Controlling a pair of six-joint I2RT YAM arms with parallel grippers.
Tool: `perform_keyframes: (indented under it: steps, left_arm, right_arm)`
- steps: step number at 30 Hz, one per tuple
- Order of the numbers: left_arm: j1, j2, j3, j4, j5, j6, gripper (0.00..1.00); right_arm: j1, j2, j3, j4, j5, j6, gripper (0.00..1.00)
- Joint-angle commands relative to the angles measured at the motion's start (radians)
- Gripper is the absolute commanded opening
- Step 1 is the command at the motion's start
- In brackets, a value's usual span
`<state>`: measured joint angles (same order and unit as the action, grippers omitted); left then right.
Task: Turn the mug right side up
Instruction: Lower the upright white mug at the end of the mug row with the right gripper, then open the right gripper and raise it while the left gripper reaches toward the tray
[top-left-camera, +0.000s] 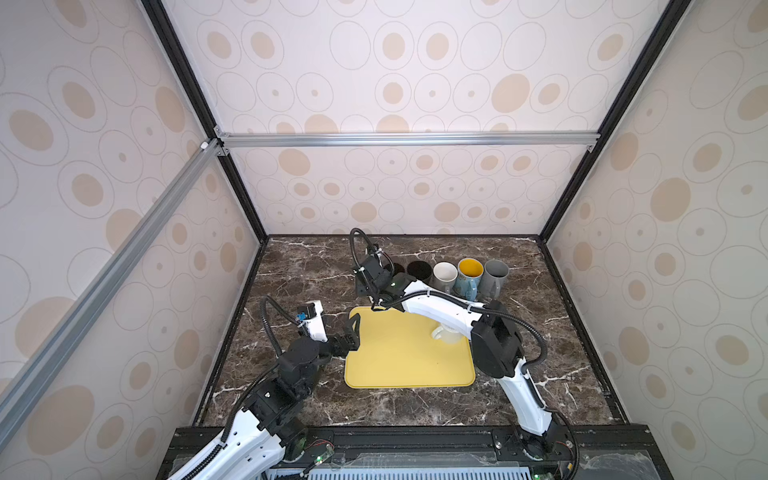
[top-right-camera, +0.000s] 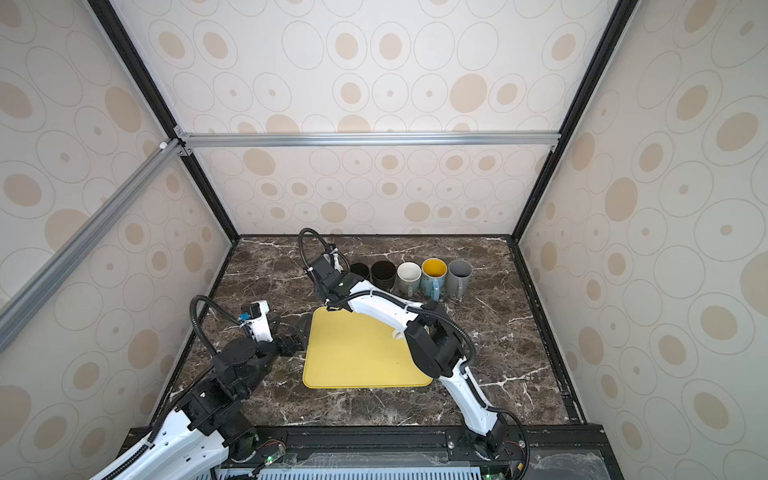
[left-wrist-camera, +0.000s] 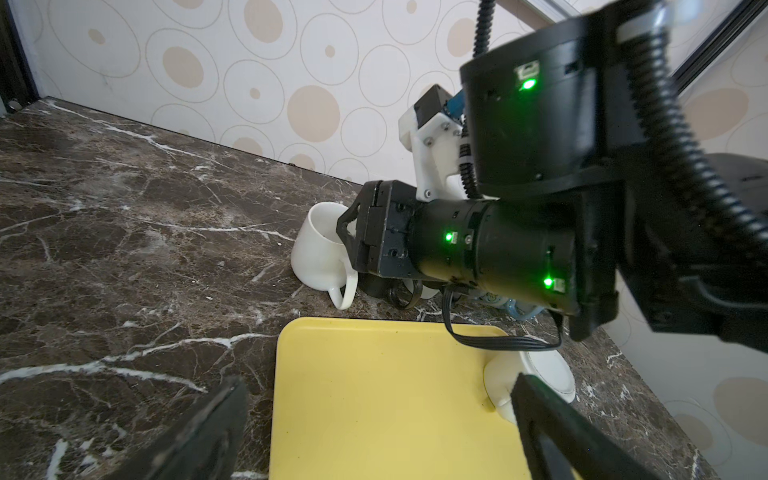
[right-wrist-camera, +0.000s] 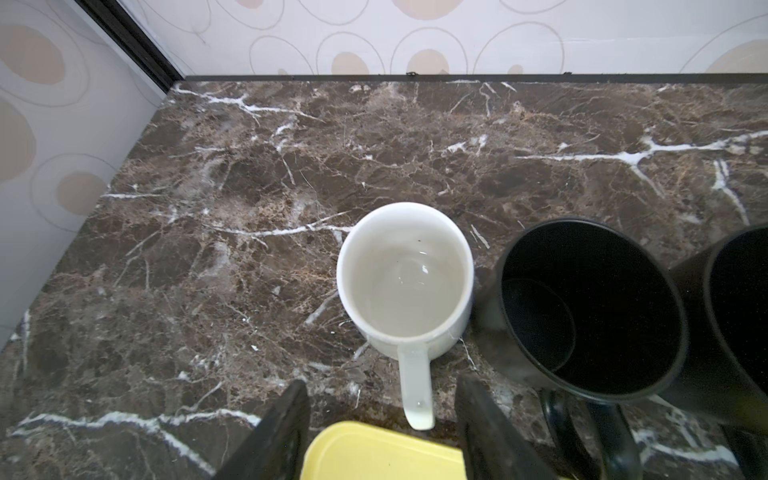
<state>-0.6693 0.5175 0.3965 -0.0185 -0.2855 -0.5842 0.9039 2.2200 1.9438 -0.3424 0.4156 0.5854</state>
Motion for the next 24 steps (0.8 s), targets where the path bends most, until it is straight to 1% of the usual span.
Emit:
perform_keyframes:
  steps: [1, 6, 12, 15, 19, 24]
  left_arm:
    - [0.005, 0.009, 0.028, 0.029, 0.009, 0.021, 1.00]
    - [0.003, 0.039, 0.040, 0.031, 0.028, 0.024, 1.00]
    - [0.004, 0.062, 0.049, 0.040, 0.047, 0.029, 1.00]
    - [0.003, 0.096, 0.063, 0.050, 0.088, 0.043, 1.00]
    - [0.003, 0.167, 0.088, 0.067, 0.140, 0.068, 1.00]
    - [0.003, 0.228, 0.116, 0.104, 0.269, 0.121, 1.00]
  right_arm:
    - [0.010, -0.082, -0.021, 0.042, 0.004, -0.027, 0.59]
    - [0.023, -0.156, -0.037, 0.056, 0.010, -0.071, 0.58]
    - [0.033, -0.298, -0.187, 0.189, -0.025, -0.102, 0.58]
    - [0.034, -0.374, -0.287, 0.282, -0.082, -0.137, 0.58]
    - [0.038, -0.470, -0.434, 0.359, -0.131, -0.171, 0.58]
    - [0.039, -0.605, -0.605, 0.339, -0.098, -0.208, 0.59]
